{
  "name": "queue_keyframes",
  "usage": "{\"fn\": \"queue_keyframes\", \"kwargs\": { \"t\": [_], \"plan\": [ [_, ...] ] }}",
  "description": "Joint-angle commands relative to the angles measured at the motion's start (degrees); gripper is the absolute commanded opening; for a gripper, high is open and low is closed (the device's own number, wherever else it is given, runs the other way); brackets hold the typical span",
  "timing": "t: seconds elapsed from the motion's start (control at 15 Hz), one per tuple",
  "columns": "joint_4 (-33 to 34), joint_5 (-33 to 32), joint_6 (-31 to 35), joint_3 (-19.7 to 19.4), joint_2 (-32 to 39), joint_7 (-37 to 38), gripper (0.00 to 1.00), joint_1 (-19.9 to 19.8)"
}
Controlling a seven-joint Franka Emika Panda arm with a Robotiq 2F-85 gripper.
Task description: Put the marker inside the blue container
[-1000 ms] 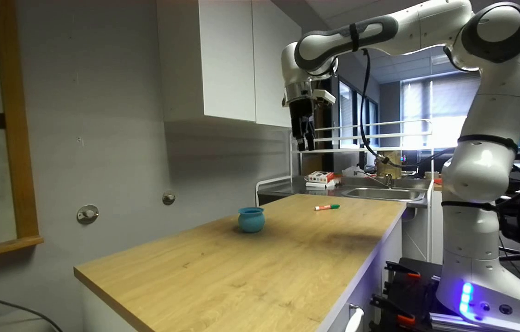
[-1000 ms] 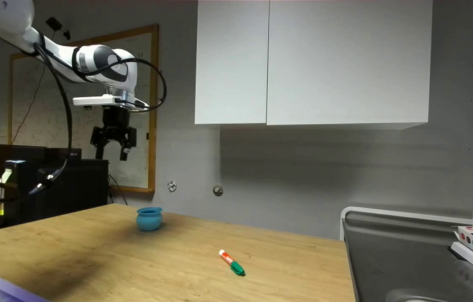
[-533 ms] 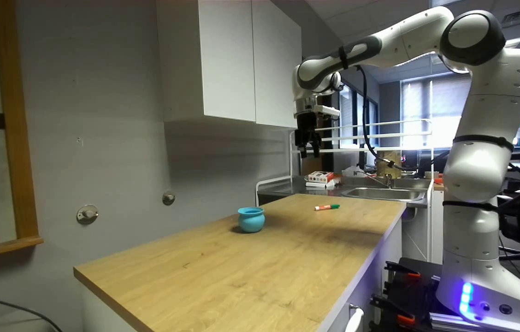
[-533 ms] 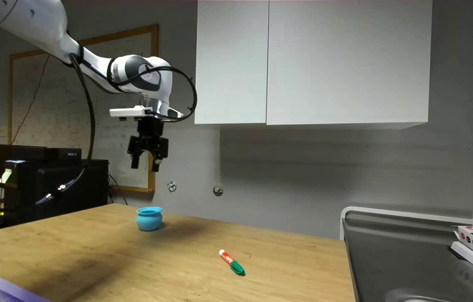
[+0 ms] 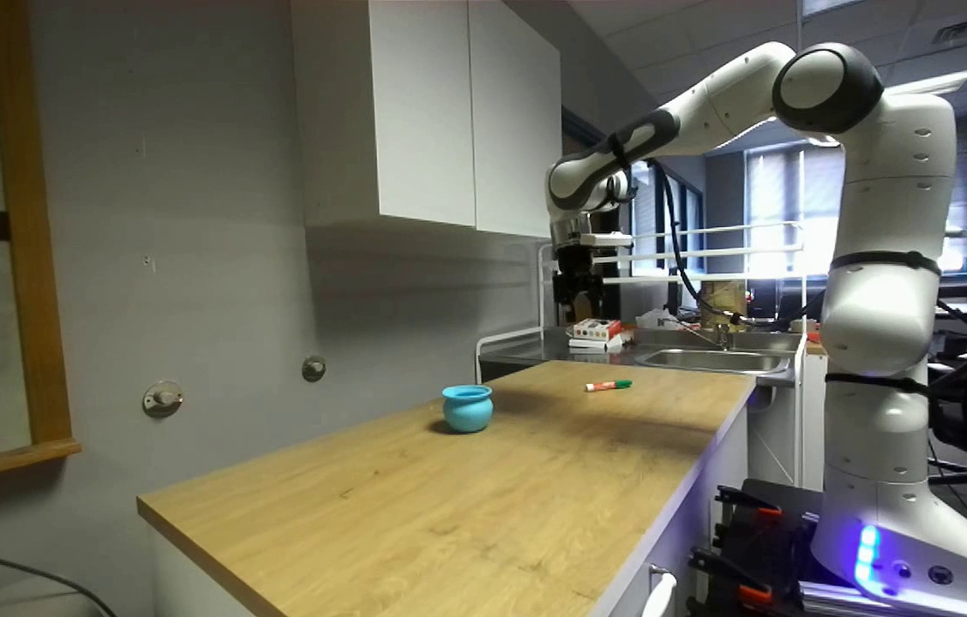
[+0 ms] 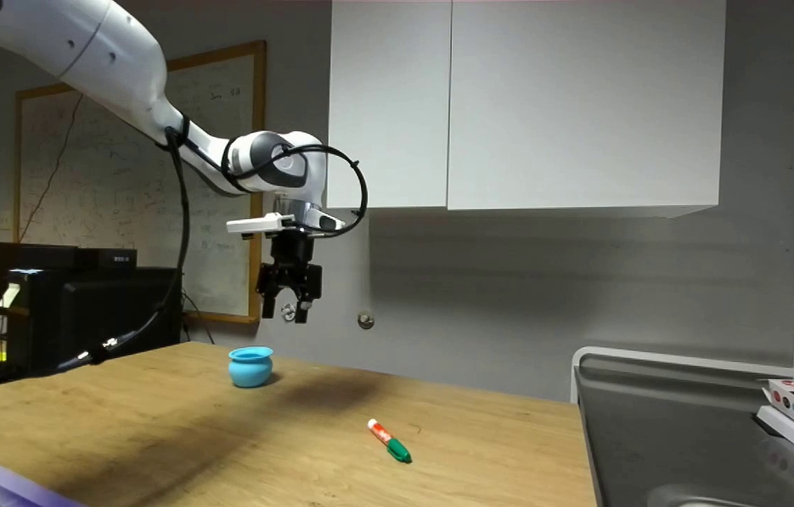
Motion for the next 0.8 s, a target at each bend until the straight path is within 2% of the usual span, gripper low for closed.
{"fn": "queue_keyframes", "kwargs": {
  "t": [0.0, 0.27, 0.47, 0.73],
  "plan": [
    [2.1, -9.3, -1.9, -0.4, 5.4, 1.5, 1.0, -1.2],
    [1.9, -15.5, -1.0, -2.6, 10.1, -0.2, 1.0, -2.9],
    [2.2, -12.8, 1.4, -3.6, 13.5, -5.4, 1.0, -4.2],
    [3.1, -9.9, 4.9, -3.0, 16.5, -15.1, 1.0, -5.1]
  ]
}}
